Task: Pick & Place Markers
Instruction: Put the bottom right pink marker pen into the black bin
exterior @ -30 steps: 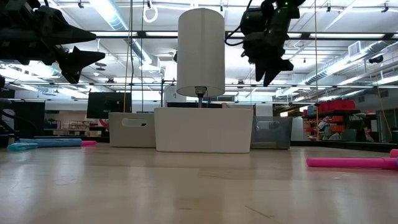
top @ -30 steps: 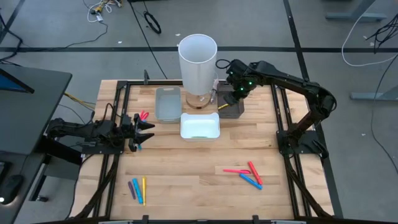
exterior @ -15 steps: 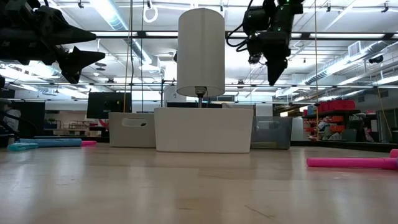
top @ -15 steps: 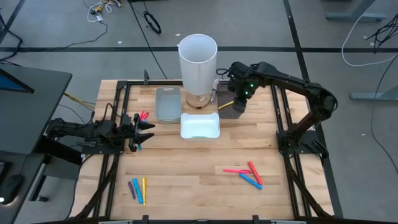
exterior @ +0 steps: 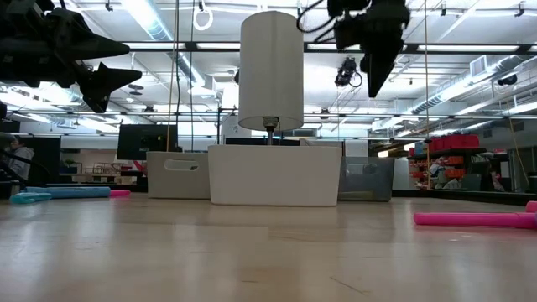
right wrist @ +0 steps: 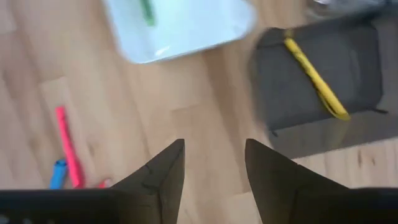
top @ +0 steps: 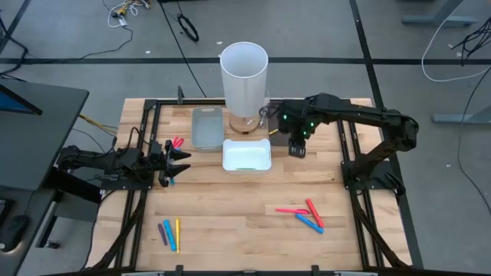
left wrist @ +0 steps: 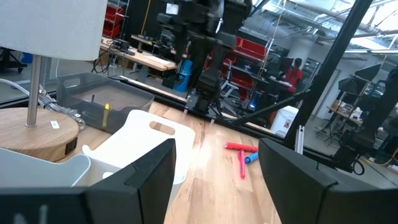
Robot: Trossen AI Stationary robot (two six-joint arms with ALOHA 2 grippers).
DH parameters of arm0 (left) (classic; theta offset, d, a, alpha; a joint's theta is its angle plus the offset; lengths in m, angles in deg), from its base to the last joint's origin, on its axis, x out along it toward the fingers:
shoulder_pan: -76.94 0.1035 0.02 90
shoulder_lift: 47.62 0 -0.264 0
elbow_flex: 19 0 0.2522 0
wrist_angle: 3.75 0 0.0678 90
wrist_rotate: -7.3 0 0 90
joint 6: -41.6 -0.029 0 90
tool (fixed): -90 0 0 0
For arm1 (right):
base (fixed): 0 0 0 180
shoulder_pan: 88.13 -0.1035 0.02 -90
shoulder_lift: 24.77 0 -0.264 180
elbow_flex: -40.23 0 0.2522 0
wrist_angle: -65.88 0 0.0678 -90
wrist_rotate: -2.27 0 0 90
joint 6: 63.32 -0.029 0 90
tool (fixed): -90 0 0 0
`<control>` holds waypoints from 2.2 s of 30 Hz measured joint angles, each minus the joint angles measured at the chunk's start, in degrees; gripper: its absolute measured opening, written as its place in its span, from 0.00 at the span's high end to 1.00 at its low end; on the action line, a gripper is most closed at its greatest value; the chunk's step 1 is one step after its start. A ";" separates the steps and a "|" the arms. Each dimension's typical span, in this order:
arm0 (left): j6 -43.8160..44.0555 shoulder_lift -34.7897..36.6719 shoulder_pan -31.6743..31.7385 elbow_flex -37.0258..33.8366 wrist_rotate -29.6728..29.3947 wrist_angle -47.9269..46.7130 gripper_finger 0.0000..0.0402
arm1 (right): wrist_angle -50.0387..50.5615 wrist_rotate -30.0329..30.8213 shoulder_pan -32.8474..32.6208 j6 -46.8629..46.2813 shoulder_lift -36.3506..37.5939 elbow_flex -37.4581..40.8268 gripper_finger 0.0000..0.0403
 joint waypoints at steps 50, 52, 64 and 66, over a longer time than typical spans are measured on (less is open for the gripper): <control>0.00 -0.01 0.01 0.00 0.02 -0.02 0.42 | -10.94 0.72 -36.49 -27.70 -7.35 5.49 0.58; 0.00 -0.01 0.01 0.01 0.02 0.00 0.42 | -12.35 0.57 -37.09 -28.84 -7.42 7.43 0.58; 0.00 -0.01 0.01 -0.01 0.02 0.00 0.42 | -22.88 3.82 -40.89 -30.42 -7.49 16.10 0.58; 0.00 -0.01 0.01 0.01 0.02 -0.02 0.42 | -23.66 4.17 -40.95 -31.15 -8.61 16.28 0.58</control>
